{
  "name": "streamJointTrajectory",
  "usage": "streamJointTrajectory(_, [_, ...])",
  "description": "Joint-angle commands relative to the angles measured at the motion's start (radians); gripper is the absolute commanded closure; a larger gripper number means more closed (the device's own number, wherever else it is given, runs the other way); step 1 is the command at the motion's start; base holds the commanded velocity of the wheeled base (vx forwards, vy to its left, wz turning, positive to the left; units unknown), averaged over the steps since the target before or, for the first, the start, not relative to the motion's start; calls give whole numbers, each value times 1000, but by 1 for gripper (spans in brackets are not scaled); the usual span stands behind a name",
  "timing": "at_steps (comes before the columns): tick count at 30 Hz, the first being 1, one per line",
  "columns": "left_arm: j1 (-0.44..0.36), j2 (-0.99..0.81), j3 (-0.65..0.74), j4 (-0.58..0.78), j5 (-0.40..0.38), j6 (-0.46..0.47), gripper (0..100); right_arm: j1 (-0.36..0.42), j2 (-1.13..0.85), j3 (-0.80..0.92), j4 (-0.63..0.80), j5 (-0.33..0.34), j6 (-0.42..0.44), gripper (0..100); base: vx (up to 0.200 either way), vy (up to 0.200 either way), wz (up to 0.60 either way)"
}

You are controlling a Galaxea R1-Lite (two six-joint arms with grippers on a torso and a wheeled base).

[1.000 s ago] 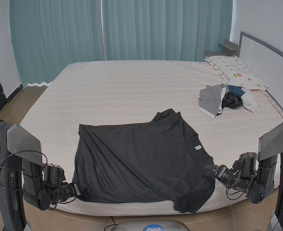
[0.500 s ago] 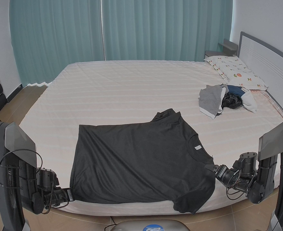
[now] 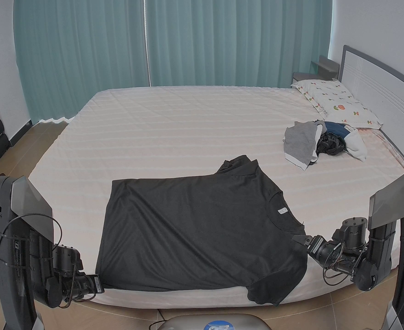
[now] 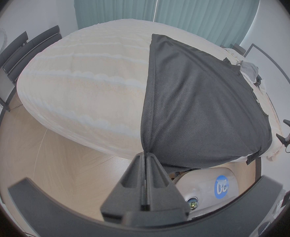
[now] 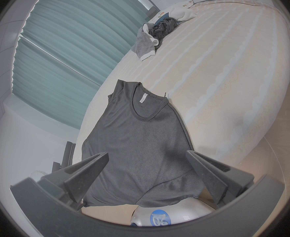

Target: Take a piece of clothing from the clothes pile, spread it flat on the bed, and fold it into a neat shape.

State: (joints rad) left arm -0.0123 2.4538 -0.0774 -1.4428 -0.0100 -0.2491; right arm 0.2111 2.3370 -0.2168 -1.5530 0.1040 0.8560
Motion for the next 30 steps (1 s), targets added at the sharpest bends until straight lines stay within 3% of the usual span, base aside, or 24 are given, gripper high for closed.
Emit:
streamJointTrajectory(1, [0, 20, 4, -1, 1, 5, 0, -1, 2, -1, -9, 0, 0, 0, 0, 0, 0])
streamJointTrajectory(14, [66, -76, -19, 1, -44, -18, 0, -1, 2, -1, -9, 2, -2, 0, 0, 0, 0])
streamJointTrajectory(17, [68, -64, 5, -1, -208, -7, 0, -1, 4, -1, -9, 2, 0, 0, 0, 0, 0])
streamJointTrajectory(19, [68, -64, 5, -1, -208, -7, 0, -1, 4, -1, -9, 2, 0, 0, 0, 0, 0])
streamJointTrajectory(20, [88, -36, -7, -2, -301, 60, 0, 1, 2, -1, -9, 0, 0, 0, 0, 0, 0])
streamJointTrajectory(30, [118, 34, -5, -7, -315, 258, 0, 4, 2, 1, -9, 0, 0, 0, 0, 0, 0])
